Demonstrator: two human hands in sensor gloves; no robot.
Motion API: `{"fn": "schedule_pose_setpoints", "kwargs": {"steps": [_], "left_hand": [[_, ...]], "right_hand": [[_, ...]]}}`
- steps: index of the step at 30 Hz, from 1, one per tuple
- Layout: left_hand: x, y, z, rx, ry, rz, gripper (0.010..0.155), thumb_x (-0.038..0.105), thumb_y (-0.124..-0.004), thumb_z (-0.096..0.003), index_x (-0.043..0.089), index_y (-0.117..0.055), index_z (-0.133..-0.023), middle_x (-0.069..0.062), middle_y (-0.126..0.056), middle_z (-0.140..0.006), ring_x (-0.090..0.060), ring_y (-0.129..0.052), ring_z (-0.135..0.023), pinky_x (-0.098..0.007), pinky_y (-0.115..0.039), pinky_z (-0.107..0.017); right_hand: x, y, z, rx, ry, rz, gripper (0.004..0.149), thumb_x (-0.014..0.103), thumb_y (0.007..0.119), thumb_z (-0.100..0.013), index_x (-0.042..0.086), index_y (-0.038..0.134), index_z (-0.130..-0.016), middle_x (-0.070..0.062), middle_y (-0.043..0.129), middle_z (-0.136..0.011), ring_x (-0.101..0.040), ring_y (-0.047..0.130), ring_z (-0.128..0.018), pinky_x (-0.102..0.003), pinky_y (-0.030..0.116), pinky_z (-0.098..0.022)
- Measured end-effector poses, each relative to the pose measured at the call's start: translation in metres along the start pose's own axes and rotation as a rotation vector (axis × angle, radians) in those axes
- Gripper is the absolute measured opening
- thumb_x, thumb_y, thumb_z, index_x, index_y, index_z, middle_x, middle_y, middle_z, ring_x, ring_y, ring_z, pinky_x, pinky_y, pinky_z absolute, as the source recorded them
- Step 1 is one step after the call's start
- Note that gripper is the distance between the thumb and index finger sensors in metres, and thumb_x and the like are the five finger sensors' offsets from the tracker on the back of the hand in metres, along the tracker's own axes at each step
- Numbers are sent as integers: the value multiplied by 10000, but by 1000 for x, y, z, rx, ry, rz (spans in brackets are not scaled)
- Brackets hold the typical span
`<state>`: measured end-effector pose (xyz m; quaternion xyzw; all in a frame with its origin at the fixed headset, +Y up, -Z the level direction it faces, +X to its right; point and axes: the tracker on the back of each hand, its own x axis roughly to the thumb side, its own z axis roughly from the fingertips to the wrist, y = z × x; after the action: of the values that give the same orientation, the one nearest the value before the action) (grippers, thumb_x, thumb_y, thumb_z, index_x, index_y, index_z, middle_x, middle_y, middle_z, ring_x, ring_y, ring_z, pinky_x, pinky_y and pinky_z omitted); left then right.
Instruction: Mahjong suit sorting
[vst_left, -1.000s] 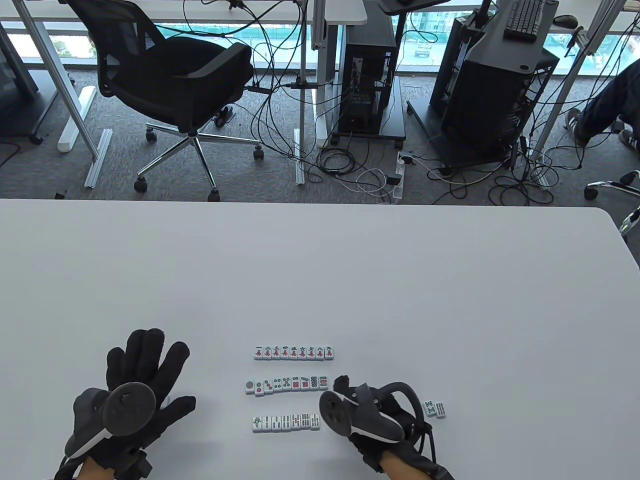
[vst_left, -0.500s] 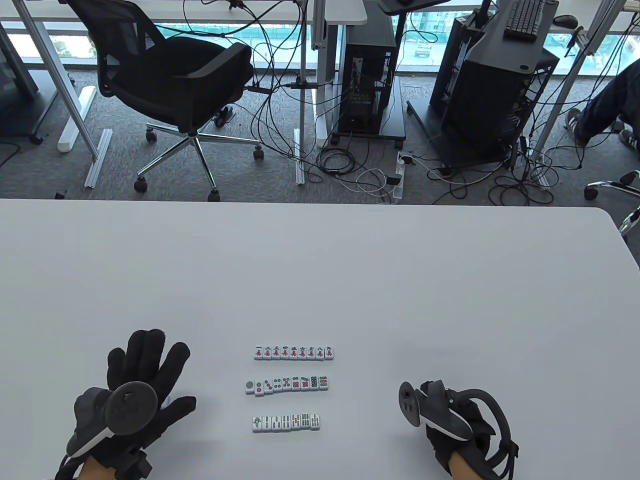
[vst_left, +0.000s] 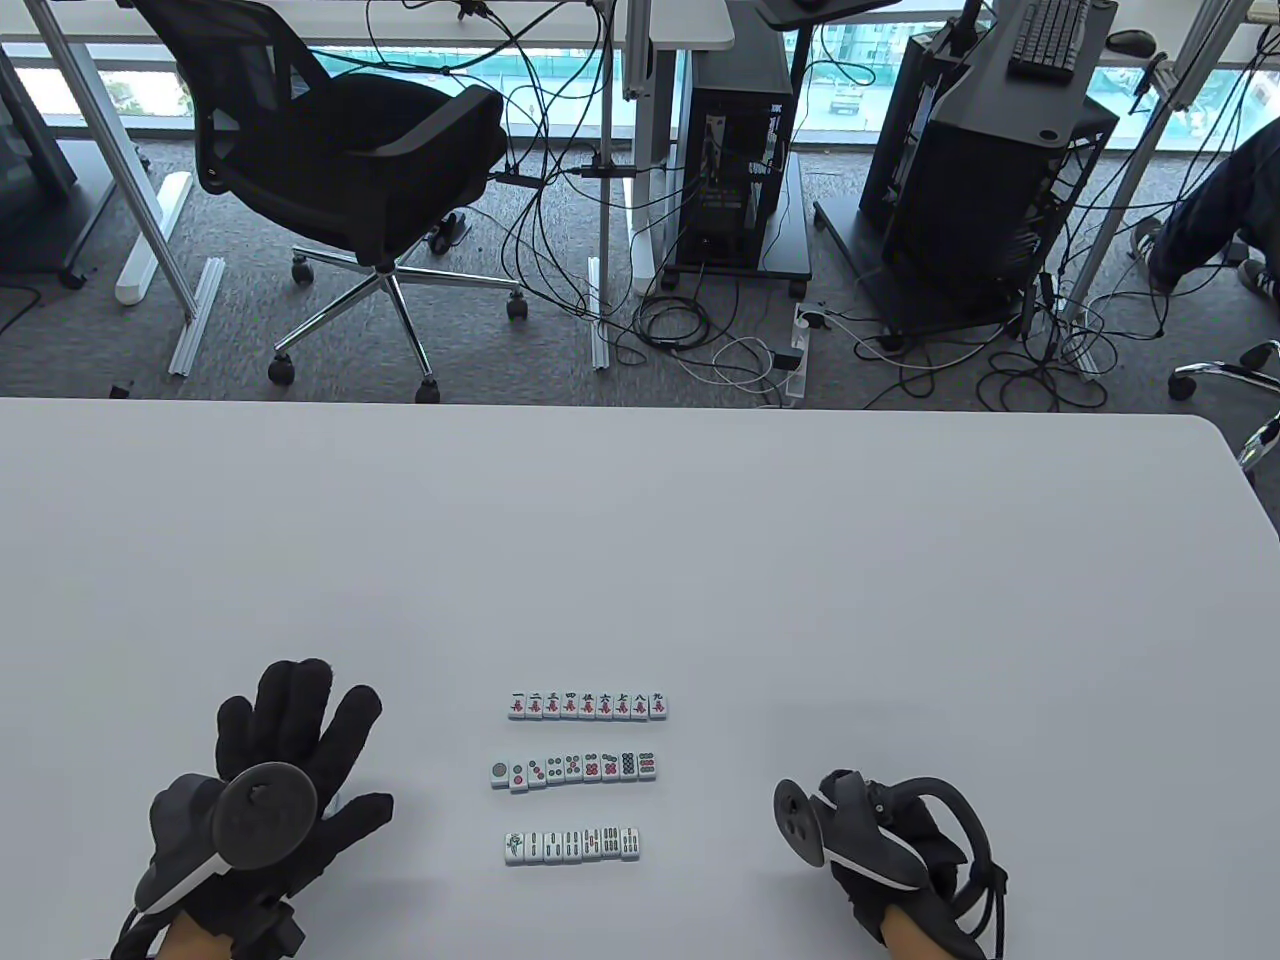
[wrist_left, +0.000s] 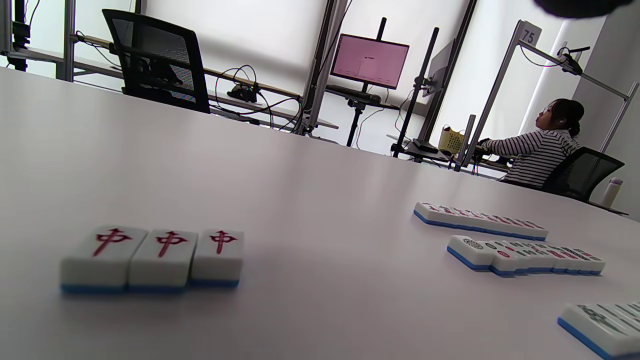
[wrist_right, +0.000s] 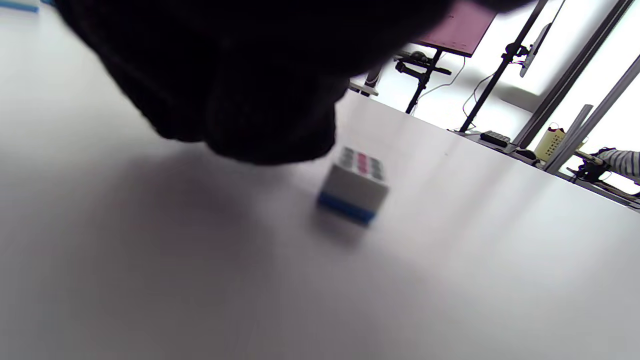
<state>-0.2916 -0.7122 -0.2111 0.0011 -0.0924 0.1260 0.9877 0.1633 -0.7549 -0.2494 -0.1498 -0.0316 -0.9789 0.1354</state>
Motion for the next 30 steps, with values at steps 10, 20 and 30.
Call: {"fn": "schedule_pose_setpoints", "kwargs": {"steps": [10,20,30], "left_hand": [[0,1,0,7,-3,6,867,727,-613,-365,414,-229,-1077,118,111,-1104,-206,119,-1094,-608,-9,-764],[-1,2,1,19,-11,14,864,726,-614,-365,416,-232,-1076,120,109,-1105,-206,116,-1095,-608,-9,-765],[-1,1,1,15,-9,13,864,726,-613,-366,416,-232,-1076,119,111,-1104,-206,118,-1095,-608,-9,-765]], "right_hand": [[97,-29,-12,-11,-250,-117,590,371,864,-348,54,784,-839,-11,985,-385,-83,890,-78,-262,823,-48],[123,-26,-19,17,-285,-84,590,376,857,-355,56,780,-846,-15,985,-391,-87,893,-86,-266,825,-54],[87,-41,-11,-23,-192,-135,630,416,815,-373,99,725,-910,-30,984,-421,-103,902,-113,-279,830,-76]]}}
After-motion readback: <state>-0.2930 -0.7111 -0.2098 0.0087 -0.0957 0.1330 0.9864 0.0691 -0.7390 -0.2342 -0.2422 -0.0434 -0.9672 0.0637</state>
